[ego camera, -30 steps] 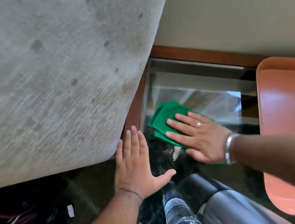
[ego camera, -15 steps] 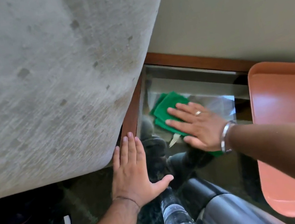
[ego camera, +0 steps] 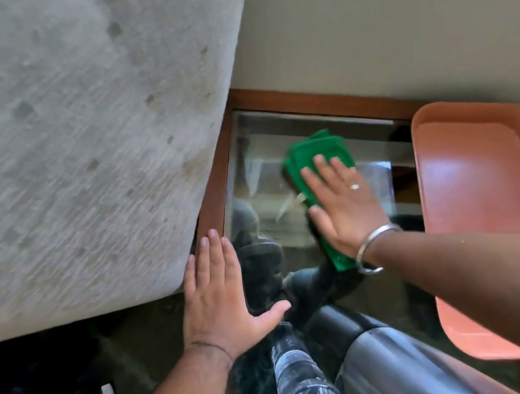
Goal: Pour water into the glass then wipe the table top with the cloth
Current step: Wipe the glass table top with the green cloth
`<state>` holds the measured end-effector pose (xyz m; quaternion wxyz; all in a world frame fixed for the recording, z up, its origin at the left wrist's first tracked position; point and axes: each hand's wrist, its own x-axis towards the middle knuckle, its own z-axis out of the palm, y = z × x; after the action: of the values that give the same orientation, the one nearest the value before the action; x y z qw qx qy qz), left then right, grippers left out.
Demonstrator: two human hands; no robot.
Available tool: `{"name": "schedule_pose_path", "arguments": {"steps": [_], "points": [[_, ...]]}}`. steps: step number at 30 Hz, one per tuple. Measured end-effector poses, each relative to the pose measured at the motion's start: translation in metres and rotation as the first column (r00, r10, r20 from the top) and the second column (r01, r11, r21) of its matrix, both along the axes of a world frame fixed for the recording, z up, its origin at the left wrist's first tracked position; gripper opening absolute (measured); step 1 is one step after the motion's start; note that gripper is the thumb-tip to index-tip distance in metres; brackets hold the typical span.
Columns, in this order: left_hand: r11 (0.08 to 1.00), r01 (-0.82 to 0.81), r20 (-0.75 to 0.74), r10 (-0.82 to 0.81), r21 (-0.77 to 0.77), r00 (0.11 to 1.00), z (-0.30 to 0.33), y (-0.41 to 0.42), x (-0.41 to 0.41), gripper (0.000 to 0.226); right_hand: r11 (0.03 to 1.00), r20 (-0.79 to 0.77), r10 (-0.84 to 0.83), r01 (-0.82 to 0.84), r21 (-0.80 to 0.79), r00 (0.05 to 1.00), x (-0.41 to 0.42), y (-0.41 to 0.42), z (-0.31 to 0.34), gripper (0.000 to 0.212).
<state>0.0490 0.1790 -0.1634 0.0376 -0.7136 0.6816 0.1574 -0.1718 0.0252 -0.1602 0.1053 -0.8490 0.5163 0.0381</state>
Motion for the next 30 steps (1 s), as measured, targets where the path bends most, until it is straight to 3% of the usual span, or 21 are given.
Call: {"name": "schedule_pose_path", "arguments": {"steps": [2, 5, 7, 9, 14, 17, 21, 22, 23, 24, 26, 27, 28, 30], "points": [[1.0, 0.001, 0.007, -0.001, -0.017, 1.0, -0.004, 0.002, 0.0, 0.135, 0.954, -0.011, -0.293, 0.292, -0.063, 0.956, -0.009, -0.028, -0.007, 0.065], [0.999, 0.004, 0.018, -0.004, -0.042, 1.0, -0.009, 0.002, 0.001, 0.134, 0.739, 0.067, -0.67, 0.673, -0.046, 0.74, -0.001, -0.085, -0.009, 0.065], [0.999, 0.0, 0.022, 0.0, -0.039, 1.0, -0.009, 0.003, 0.0, 0.135, 0.639, 0.101, -0.765, 0.769, -0.01, 0.636, 0.005, -0.098, -0.006, 0.065], [1.0, 0.006, 0.027, -0.006, -0.016, 1.0, -0.004, 0.003, -0.001, 0.135, 0.63, 0.094, -0.772, 0.776, -0.012, 0.628, 0.004, -0.071, -0.003, 0.066], [1.0, 0.003, 0.037, -0.003, 0.011, 0.999, 0.003, -0.001, -0.001, 0.134, 0.786, -0.094, -0.61, 0.616, 0.058, 0.787, -0.011, 0.045, -0.001, 0.074], [1.0, 0.007, 0.038, -0.006, -0.01, 0.999, -0.001, 0.0, 0.0, 0.133, 0.873, -0.108, -0.482, 0.487, 0.03, 0.87, -0.012, -0.006, 0.004, 0.072], [0.999, 0.015, 0.036, -0.014, -0.029, 0.999, -0.006, 0.0, 0.001, 0.134, 0.869, -0.09, -0.494, 0.493, -0.034, 0.865, 0.02, -0.035, 0.001, 0.077], [1.0, 0.014, 0.033, -0.013, -0.024, 0.999, -0.004, 0.0, 0.0, 0.134, 0.935, -0.118, -0.354, 0.351, -0.048, 0.928, 0.024, -0.015, 0.002, 0.077], [1.0, 0.009, 0.03, -0.008, -0.018, 1.0, -0.002, 0.0, 0.0, 0.135, 0.992, -0.133, -0.127, 0.125, -0.026, 0.983, 0.023, 0.012, 0.004, 0.078], [1.0, 0.004, 0.029, -0.004, -0.01, 1.0, 0.0, -0.001, 0.0, 0.136, 0.989, -0.115, 0.15, -0.151, 0.005, 0.982, 0.015, 0.036, 0.006, 0.077], [1.0, -0.007, 0.024, 0.007, -0.008, 1.0, 0.001, -0.002, -0.001, 0.135, 0.845, -0.057, 0.534, -0.529, 0.081, 0.844, -0.004, 0.046, 0.012, 0.075], [1.0, -0.009, 0.024, 0.009, -0.014, 1.0, -0.001, -0.001, 0.0, 0.136, 0.805, -0.06, 0.593, -0.59, 0.062, 0.803, -0.01, 0.029, 0.012, 0.073], [1.0, -0.007, 0.027, 0.008, -0.016, 1.0, -0.002, -0.001, 0.0, 0.136, 0.833, -0.086, 0.553, -0.553, 0.018, 0.829, -0.009, 0.005, 0.01, 0.071], [1.0, 0.004, 0.032, -0.004, -0.018, 0.999, -0.005, 0.0, 0.001, 0.136, 0.985, -0.102, 0.168, -0.17, -0.017, 0.981, 0.012, -0.047, 0.008, 0.069]]}}
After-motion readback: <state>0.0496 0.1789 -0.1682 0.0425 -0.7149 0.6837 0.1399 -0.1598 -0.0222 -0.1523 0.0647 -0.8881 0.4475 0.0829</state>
